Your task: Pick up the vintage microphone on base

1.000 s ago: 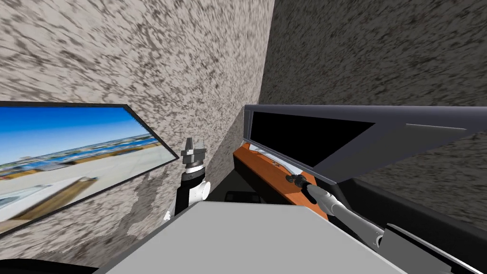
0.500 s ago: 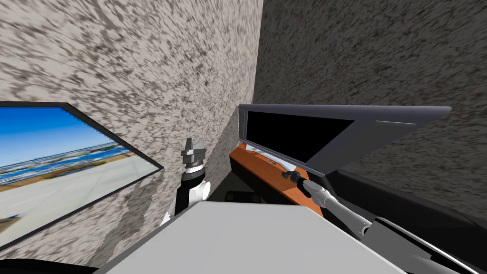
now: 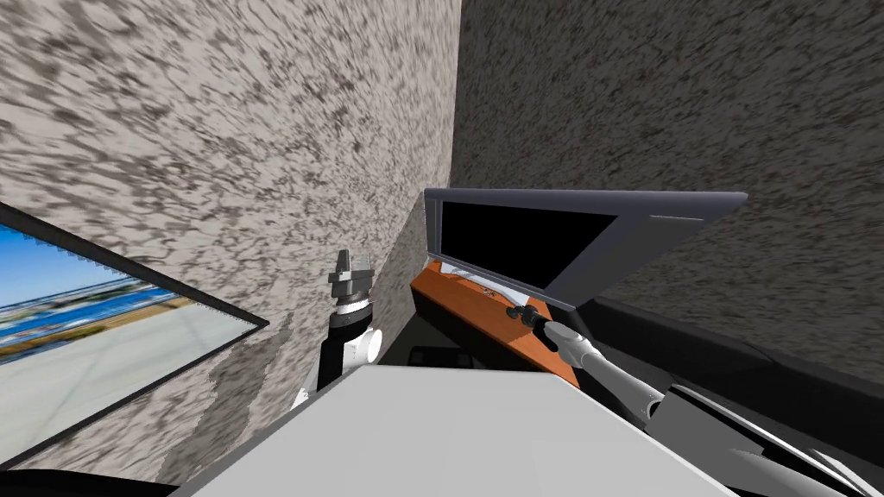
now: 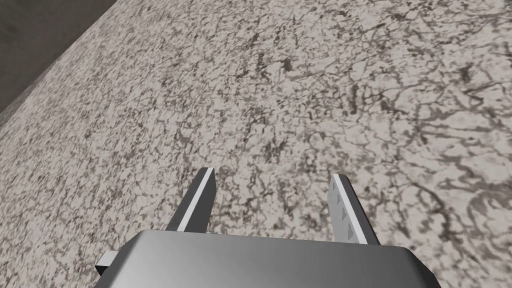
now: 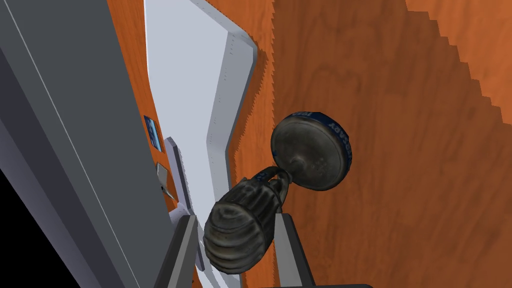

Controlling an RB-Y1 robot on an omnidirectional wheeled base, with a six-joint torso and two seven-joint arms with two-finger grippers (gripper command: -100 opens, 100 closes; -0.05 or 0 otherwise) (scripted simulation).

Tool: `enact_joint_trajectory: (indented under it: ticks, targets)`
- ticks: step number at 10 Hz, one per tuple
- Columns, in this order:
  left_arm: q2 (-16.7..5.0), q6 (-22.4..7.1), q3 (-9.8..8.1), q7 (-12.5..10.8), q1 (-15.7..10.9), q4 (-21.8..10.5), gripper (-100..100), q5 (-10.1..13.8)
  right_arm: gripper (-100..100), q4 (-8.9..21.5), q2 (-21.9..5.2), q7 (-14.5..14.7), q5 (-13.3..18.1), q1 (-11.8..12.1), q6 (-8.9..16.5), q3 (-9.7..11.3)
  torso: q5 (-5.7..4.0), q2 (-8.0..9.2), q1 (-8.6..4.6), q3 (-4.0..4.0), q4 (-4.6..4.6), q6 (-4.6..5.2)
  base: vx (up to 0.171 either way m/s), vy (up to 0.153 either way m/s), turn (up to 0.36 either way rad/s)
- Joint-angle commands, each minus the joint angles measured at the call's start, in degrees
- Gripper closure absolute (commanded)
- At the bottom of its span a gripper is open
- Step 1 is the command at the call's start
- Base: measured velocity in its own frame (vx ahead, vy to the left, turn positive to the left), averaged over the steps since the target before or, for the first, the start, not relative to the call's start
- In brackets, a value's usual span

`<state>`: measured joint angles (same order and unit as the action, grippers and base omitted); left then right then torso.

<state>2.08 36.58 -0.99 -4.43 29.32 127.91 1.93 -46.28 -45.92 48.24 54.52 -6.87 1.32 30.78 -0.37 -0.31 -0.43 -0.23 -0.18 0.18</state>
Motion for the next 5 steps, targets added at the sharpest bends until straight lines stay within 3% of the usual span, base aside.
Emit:
enact_joint_trajectory:
  ticks: [1,2,3,4,5]
  targets:
    - [0.0,0.0,0.0,0.0,0.0,0.0,0,0.0,100,0.35,0.3,2.05,-0.4,-0.94,-0.9,-0.01,0.0,0.0,0.0,0.0,0.0,0.0,0.043,0.03,-0.199]
    - [0.0,0.0,0.01,0.0,-0.01,0.0,0,0.0,100,0.29,0.91,3.85,-1.18,-2.38,-2.27,-0.11,0.01,0.0,0.02,0.0,0.01,-0.09,0.052,0.037,-0.353]
    - [0.0,0.0,0.0,0.0,0.0,0.0,0,0.0,100,0.29,0.91,5.34,-1.18,-2.38,-2.27,-0.11,0.02,-0.03,0.06,-0.01,0.0,-0.02,0.047,0.037,-0.176]
    - [0.0,0.0,0.01,0.0,-0.01,0.0,0,0.0,100,1.02,1.46,4.7,-0.46,-2.15,-2.51,-1.23,0.01,-0.04,0.06,-0.01,0.01,-0.13,0.017,0.014,-0.006]
    - [0.0,0.0,0.01,0.0,-0.02,0.0,0,0.0,0,1.08,1.53,5.12,-0.46,-2.21,-2.7,-1.31,0.01,0.04,0.0,0.02,0.02,-0.14,0.0,0.0,0.0]
